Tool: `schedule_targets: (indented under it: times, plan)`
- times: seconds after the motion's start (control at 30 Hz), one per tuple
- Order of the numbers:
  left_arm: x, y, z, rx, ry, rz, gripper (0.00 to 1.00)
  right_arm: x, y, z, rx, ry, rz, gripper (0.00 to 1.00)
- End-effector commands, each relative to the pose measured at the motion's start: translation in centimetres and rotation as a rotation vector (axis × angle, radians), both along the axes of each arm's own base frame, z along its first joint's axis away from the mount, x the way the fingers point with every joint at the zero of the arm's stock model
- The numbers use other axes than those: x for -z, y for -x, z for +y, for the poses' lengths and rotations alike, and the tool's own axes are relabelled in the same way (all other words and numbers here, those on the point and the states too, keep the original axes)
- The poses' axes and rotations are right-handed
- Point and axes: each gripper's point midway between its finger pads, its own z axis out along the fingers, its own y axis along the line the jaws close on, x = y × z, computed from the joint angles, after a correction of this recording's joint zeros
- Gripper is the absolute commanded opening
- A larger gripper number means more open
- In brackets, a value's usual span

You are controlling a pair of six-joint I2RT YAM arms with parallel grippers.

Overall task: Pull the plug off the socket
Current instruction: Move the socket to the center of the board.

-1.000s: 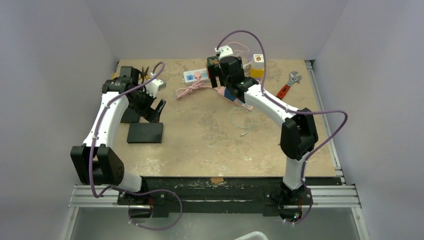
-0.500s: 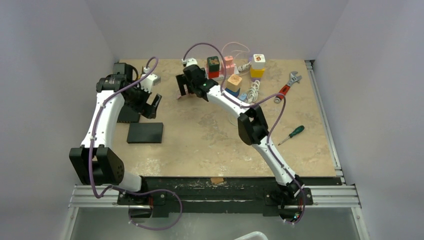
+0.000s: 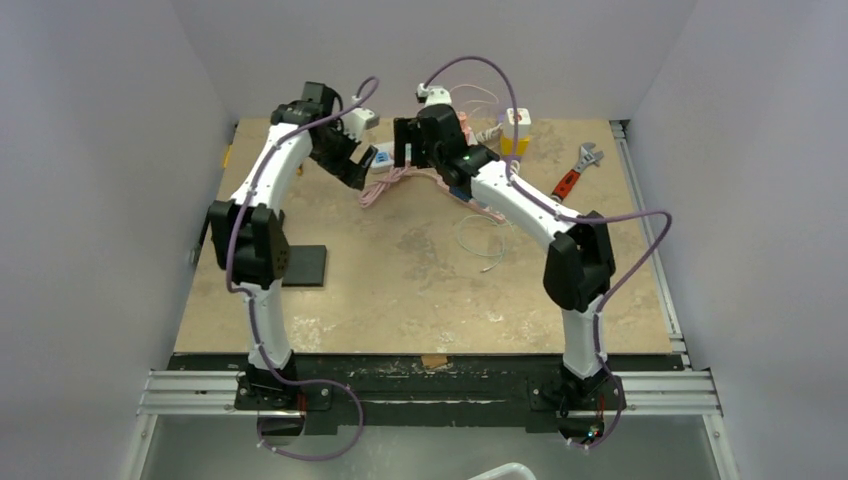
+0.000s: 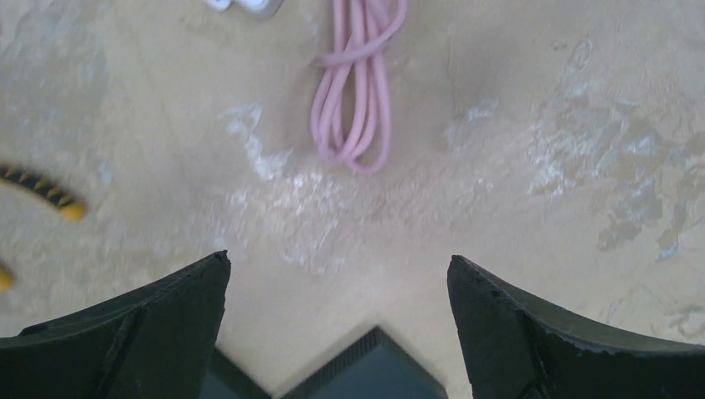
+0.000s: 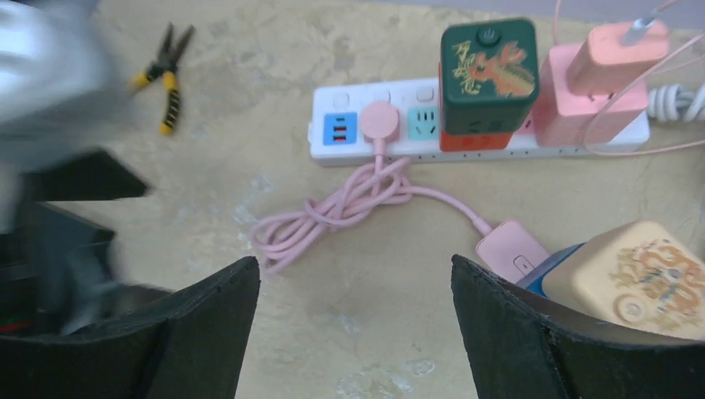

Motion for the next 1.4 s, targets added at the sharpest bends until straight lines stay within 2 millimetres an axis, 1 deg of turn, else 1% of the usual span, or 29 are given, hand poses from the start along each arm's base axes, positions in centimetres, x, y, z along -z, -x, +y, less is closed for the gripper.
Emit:
schedule_targets:
  times: [0.0, 0.03, 0.07, 0.13, 0.2, 0.27, 0.37, 0.4, 0.53, 0.6, 0.7, 0.77, 0.8, 0.9, 0.97, 1.0, 1.1, 1.13, 1.2, 1.27, 1.37]
  plan:
    - [-0.2, -2.7, -3.8, 0.045, 0.035, -0.032, 1.0, -3.3, 1.4, -1.4, 0.024, -0.064, -0.064, 0.82]
    - [0.3, -3.0, -4.4, 0.056, 0.034, -0.024, 1.0, -3.0, 2.1, -2.1, 0.03, -0.065, -0.066, 0.82]
    - [0.8, -3.1, -5.0, 0.07, 0.03, -0.018, 1.0, -3.5, 2.6, -2.6, 0.037, -0.073, -0.079, 0.82]
    - [2.1, -3.4, -6.0, 0.094, 0.003, -0.015, 1.0, -4.9, 3.5, -3.8, 0.054, -0.095, -0.115, 0.82]
    - [3.3, -3.7, -6.4, 0.101, -0.032, -0.012, 1.0, -6.3, 4.5, -5.2, 0.073, -0.116, -0.153, 0.81]
    - [4.3, -4.0, -6.4, 0.087, -0.049, -0.006, 1.0, -8.0, 5.2, -6.5, 0.097, -0.145, -0.198, 0.8]
    - [5.6, -4.4, -6.3, 0.069, -0.09, 0.002, 1.0, -9.6, 6.5, -8.8, 0.134, -0.18, -0.238, 0.77]
    - [6.1, -4.5, -6.1, 0.068, -0.117, 0.001, 1.0, -10.6, 7.1, -9.6, 0.144, -0.196, -0.258, 0.76]
    - [8.7, -4.3, -5.8, 0.09, -0.254, 0.015, 0.99, -11.6, 8.4, -12.2, 0.196, -0.208, -0.291, 0.74]
    - [9.9, -4.4, -5.2, 0.095, -0.358, 0.018, 0.93, -11.7, 8.8, -13.3, 0.217, -0.216, -0.298, 0.73]
    - [11.2, -4.2, -5.0, 0.101, -0.412, 0.058, 0.82, -11.7, 8.9, -14.8, 0.247, -0.213, -0.297, 0.73]
    - [11.4, -4.4, -5.3, 0.093, -0.391, 0.064, 0.71, -11.4, 8.9, -15.3, 0.253, -0.21, -0.291, 0.71]
    - [11.3, -4.4, -5.6, 0.097, -0.383, 0.058, 0.64, -11.2, 8.9, -15.4, 0.254, -0.207, -0.287, 0.7]
    - [11.3, -4.6, -5.9, 0.101, -0.365, 0.05, 0.27, -10.7, 8.8, -15.8, 0.261, -0.197, -0.279, 0.68]
    - [11.3, -4.4, -5.9, 0.104, -0.366, 0.055, 0.06, -10.5, 8.8, -16.0, 0.266, -0.191, -0.273, 0.66]
    - [11.0, -4.2, -5.8, 0.104, -0.366, 0.062, 0.0, -10.6, 8.8, -16.1, 0.268, -0.191, -0.275, 0.65]
    - [9.8, -2.9, -5.6, 0.108, -0.357, 0.072, 0.0, -10.3, 8.6, -16.4, 0.272, -0.175, -0.272, 0.64]
    - [9.0, -2.3, -5.5, 0.11, -0.344, 0.066, 0.0, -10.0, 8.6, -16.4, 0.274, -0.167, -0.265, 0.63]
    - [7.7, -0.3, -5.5, 0.119, -0.31, 0.076, 0.0, -9.3, 8.5, -16.4, 0.272, -0.155, -0.242, 0.63]
    - [6.8, 2.5, -5.7, 0.138, -0.254, 0.117, 0.0, -8.4, 8.5, -15.9, 0.255, -0.152, -0.213, 0.61]
    - [6.4, 7.4, -5.7, 0.16, -0.192, 0.202, 0.0, -6.7, 8.7, -15.3, 0.234, -0.15, -0.167, 0.59]
